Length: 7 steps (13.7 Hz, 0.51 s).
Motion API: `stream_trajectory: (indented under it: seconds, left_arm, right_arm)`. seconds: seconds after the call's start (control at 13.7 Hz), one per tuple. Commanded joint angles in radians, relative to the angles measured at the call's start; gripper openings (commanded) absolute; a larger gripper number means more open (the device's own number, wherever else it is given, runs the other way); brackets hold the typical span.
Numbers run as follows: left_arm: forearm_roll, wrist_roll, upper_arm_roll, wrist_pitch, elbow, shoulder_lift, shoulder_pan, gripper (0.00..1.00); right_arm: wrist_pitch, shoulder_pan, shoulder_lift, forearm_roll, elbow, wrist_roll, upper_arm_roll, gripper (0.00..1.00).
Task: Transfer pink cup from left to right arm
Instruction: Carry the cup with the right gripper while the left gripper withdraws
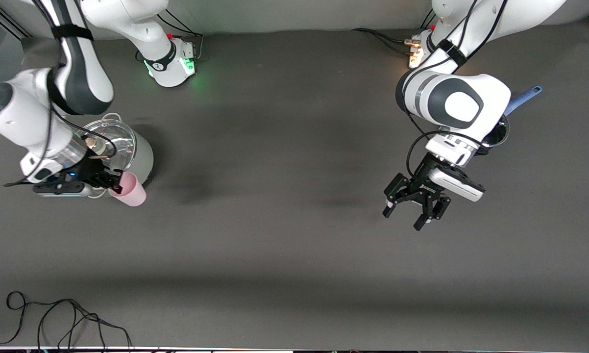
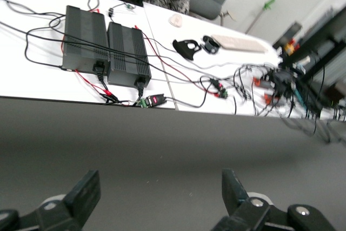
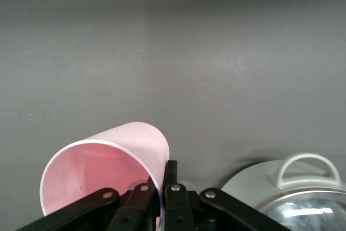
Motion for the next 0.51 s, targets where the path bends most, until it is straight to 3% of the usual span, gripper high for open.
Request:
stream_trajectory:
  seconds: [0.0, 0.22, 0.44]
  left_arm:
    - [0.111, -0.259, -0.012, -0.017, -0.009, -0.02, 0.029, 1.0]
    - [0.223, -0.5, -0.007, -0.053, -0.009, -0.032, 0.041, 1.0]
    - [0.387, -0.759, 0.0, -0.183, -0.014, -0.046, 0.084, 1.0]
  right_arm:
    - [0.073, 0.008, 0.063, 0.125, -0.01, -0.024, -0.004, 0.0]
    - [0.13, 0.01, 0.132, 0.141, -0.016, -0.048, -0.004, 0.0]
    - [0.196, 0.011, 0.195, 0.141, -0.03, -0.048, -0.001, 0.0]
